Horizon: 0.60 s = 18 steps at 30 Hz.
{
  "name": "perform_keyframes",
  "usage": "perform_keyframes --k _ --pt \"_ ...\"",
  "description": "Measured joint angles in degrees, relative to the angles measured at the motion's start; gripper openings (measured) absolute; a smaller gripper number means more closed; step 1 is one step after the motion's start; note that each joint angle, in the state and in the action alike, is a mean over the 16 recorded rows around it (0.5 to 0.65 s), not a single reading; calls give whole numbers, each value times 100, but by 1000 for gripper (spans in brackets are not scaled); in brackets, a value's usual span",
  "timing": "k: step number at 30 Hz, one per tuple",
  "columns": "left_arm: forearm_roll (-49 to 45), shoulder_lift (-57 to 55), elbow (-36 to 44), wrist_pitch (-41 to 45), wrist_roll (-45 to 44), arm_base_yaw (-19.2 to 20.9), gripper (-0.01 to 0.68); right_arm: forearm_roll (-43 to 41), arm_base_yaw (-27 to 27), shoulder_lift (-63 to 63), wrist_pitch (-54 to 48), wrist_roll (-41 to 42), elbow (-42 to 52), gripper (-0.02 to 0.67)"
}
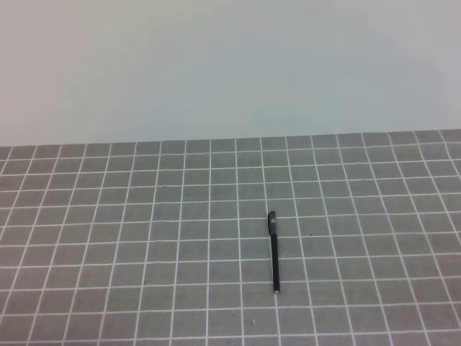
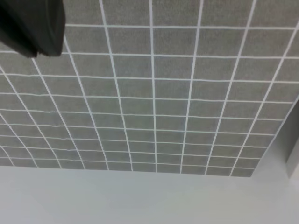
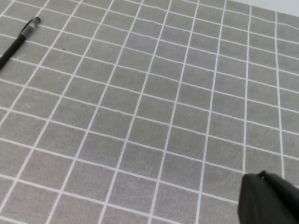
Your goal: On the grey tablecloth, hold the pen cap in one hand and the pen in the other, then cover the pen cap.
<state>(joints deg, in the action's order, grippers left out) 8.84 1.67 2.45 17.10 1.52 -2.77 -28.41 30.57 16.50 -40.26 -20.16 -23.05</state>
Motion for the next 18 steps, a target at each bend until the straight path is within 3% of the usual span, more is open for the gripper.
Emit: perform_keyframes --k 18 --pt "0 0 0 12 12 2 0 -1 0 7 8 0 0 3"
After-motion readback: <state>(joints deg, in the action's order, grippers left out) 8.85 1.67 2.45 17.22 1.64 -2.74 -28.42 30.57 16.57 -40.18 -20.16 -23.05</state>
